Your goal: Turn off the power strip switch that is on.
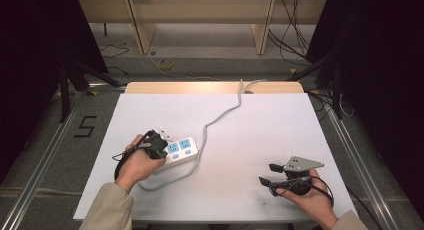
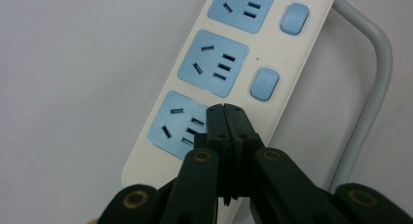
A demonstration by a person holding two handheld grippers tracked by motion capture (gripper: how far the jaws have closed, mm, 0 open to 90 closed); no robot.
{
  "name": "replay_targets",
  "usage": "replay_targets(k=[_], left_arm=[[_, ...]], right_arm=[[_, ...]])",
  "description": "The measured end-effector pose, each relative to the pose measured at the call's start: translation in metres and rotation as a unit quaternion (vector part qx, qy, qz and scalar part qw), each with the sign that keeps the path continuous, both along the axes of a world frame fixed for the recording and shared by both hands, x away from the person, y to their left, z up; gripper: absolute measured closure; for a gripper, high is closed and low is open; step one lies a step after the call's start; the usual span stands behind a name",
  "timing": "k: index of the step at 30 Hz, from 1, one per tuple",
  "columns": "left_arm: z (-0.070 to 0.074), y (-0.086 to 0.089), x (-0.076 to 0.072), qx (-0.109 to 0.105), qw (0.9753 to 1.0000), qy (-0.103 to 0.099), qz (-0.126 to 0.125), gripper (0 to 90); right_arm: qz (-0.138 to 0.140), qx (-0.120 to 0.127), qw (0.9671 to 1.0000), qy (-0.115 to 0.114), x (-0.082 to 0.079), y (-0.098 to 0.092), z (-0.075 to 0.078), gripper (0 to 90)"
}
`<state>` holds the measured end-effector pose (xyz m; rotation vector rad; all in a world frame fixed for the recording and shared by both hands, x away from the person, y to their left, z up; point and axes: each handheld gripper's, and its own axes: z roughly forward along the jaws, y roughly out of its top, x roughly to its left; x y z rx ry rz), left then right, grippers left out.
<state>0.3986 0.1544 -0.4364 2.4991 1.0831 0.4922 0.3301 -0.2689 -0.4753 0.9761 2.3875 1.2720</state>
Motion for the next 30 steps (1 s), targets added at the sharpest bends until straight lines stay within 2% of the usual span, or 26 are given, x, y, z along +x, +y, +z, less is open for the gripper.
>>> replay_targets(k=[16,21,25,30], left_arm=[[0.008,0.0,-0.004,-0.039,0.9986,-0.035,-0.001,89.4],[0.009,-0.001,-0.007,-0.064,0.9969,-0.047,-0.003,86.9],[0.01,-0.001,-0.008,-0.073,0.9957,-0.056,-0.002,86.8],[0.011,-0.002,-0.01,-0.095,0.9936,-0.06,-0.003,86.1]], right_arm=[[0.001,0.0,1.0,-0.001,0.0,0.0,0.0,36.7],[0.0,0.002,1.0,-0.001,0.0,0.0,0.0,36.7],[0.0,0.002,1.0,-0.002,0.0,0.0,0.0,36.7],[0.001,0.002,1.0,-0.002,0.0,0.0,0.001,36.7]])
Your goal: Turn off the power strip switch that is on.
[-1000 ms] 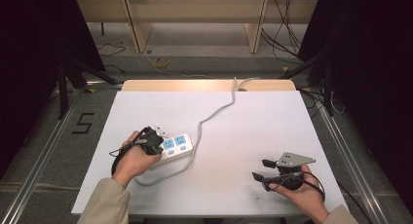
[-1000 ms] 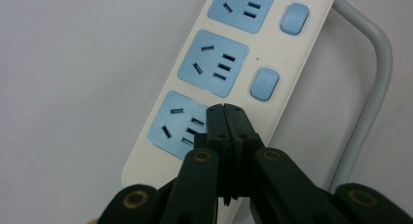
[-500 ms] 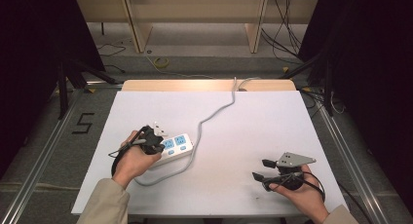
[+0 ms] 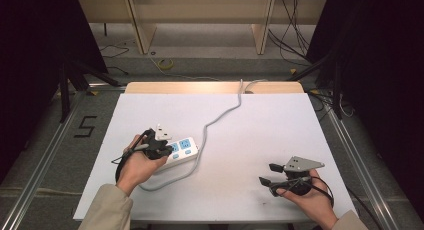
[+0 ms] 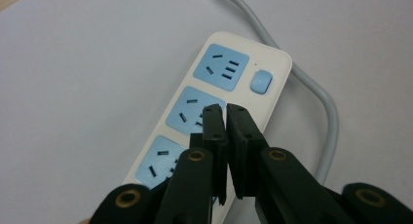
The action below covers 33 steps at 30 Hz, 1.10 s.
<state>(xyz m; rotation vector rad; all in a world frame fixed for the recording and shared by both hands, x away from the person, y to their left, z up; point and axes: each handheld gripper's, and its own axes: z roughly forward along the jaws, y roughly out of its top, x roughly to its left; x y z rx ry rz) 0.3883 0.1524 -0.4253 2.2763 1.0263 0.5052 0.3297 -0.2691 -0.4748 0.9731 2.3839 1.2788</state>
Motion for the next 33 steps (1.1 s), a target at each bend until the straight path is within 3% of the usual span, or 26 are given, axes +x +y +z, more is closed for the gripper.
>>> replay_targets(k=[17,22,29,33], left_arm=[[0.0,-0.005,-0.008,-0.073,0.9971,-0.019,-0.012,74.7],[-0.002,-0.007,-0.011,-0.083,0.9958,-0.029,-0.025,67.3],[-0.006,-0.007,-0.015,-0.099,0.9944,-0.028,-0.027,57.7],[-0.008,-0.006,-0.019,-0.097,0.9941,-0.035,-0.033,50.8]], right_arm=[[0.004,-0.001,1.0,-0.004,0.0,0.0,0.0,36.6],[0.005,0.0,1.0,-0.003,0.0,0.0,0.0,36.6],[0.007,0.002,1.0,-0.004,0.0,0.0,0.0,36.4],[0.006,0.004,1.0,-0.002,-0.001,0.001,0.001,36.3]])
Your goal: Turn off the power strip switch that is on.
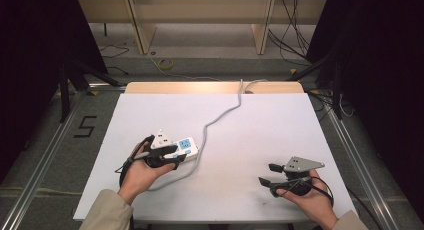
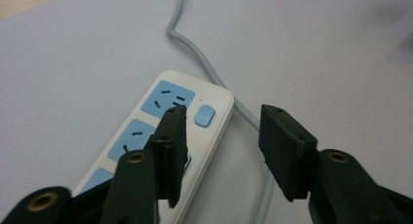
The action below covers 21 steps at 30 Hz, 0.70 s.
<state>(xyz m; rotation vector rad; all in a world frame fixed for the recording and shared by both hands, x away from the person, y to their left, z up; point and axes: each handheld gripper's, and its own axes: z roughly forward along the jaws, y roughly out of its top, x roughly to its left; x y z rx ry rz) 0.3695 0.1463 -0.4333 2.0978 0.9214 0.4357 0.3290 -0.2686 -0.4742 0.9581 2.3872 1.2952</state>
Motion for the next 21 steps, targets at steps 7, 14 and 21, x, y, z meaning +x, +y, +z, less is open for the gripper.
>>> replay_targets(k=[7,14,21], left_arm=[[-0.005,0.002,-0.01,-0.013,0.9997,-0.018,-0.011,37.4],[-0.016,0.007,-0.025,-0.012,0.9996,-0.027,-0.004,30.7],[-0.024,0.013,-0.038,-0.003,0.9997,-0.025,0.005,29.5]], right_arm=[[0.001,0.0,1.0,0.0,0.0,0.001,0.0,36.2],[0.001,0.001,1.0,-0.001,0.0,0.001,0.0,36.0],[0.004,0.0,1.0,0.0,0.0,0.001,0.0,35.8]])
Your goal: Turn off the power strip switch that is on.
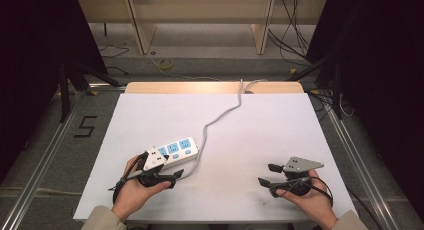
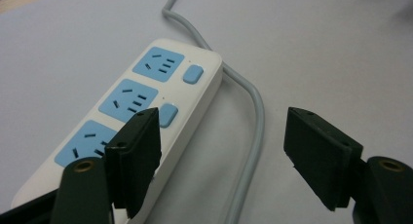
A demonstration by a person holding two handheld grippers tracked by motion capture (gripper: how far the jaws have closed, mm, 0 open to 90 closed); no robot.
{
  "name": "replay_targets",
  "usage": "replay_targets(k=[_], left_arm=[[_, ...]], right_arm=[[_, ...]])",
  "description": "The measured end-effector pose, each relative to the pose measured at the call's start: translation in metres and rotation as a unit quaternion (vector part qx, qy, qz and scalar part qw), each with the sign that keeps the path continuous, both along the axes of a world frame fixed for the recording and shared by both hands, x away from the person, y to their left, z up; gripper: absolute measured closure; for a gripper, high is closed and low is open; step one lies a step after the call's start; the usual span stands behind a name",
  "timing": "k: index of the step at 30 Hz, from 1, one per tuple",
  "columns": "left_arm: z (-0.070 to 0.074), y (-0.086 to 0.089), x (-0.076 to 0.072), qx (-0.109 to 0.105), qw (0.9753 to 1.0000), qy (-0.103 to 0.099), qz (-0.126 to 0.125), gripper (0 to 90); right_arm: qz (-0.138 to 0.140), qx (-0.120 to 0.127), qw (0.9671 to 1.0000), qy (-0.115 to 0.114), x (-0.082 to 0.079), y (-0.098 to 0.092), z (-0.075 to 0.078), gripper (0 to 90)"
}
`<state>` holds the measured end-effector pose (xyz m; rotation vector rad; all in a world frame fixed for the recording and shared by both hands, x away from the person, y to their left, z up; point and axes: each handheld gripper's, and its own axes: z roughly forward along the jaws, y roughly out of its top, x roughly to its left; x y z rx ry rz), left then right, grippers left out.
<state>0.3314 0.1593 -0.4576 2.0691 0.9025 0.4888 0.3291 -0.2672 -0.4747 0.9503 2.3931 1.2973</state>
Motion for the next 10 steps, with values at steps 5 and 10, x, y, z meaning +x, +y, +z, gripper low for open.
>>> replay_targets(k=[5,10], left_arm=[[-0.0012,0.0018,-0.0022,0.0,1.0,-0.001,0.005,29.5],[-0.0003,-0.0032,-0.0029,0.0,1.0,-0.006,0.004,29.5]], right_arm=[[0.0,-0.001,1.0,0.0,0.0002,0.0002,-0.0001,35.7],[0.0,0.0,1.0,-0.001,0.0003,-0.0006,0.0,35.5]])
